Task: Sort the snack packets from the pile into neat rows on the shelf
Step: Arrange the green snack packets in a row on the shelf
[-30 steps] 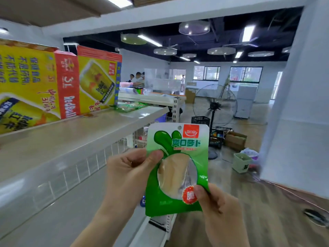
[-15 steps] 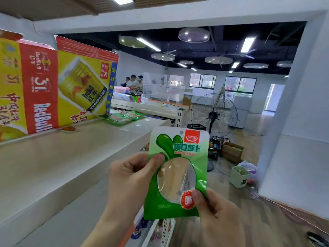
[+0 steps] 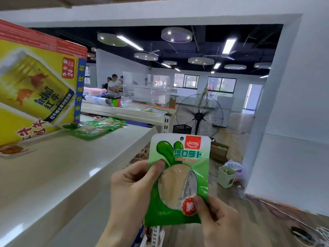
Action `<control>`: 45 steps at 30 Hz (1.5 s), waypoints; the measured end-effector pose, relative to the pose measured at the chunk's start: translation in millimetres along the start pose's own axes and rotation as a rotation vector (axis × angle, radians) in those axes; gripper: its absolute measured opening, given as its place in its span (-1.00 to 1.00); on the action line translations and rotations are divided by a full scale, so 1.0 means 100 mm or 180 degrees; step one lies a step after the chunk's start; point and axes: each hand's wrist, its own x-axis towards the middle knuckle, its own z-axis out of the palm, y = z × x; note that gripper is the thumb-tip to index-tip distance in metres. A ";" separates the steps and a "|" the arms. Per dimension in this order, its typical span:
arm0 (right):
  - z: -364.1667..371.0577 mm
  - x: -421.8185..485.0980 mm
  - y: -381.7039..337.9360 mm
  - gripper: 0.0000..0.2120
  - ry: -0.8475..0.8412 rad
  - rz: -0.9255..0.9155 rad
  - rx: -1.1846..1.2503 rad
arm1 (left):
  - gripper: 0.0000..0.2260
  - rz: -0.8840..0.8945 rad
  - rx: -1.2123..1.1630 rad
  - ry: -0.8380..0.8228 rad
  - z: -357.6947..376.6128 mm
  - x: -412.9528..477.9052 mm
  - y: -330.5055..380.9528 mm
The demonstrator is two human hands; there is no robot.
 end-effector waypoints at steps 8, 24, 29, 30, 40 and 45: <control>-0.01 0.45 0.38 -0.94 -0.0263 0.0096 0.0144 | -0.90 0.0128 0.0173 0.0148 0.29 0.30 -0.26; 0.18 1.81 1.01 -0.78 -0.1360 -0.0218 0.1128 | -0.88 0.0852 0.1176 0.1559 0.85 0.97 -0.58; 0.52 1.90 1.07 -0.82 -0.1966 -0.0423 0.1297 | -0.96 0.1045 0.1610 0.2163 0.72 0.86 -0.52; 0.60 1.90 1.03 -0.79 -0.2035 -0.0550 0.1325 | -0.96 0.1044 0.1695 0.2288 0.66 0.82 -0.49; 1.44 1.91 0.50 -0.72 -0.2384 -0.1409 0.1243 | -0.85 0.1443 0.2383 0.2693 -0.02 0.85 0.06; 1.78 2.01 0.41 -0.65 -0.2427 -0.1426 0.1165 | -0.85 0.1454 0.2345 0.2488 -0.31 1.10 0.21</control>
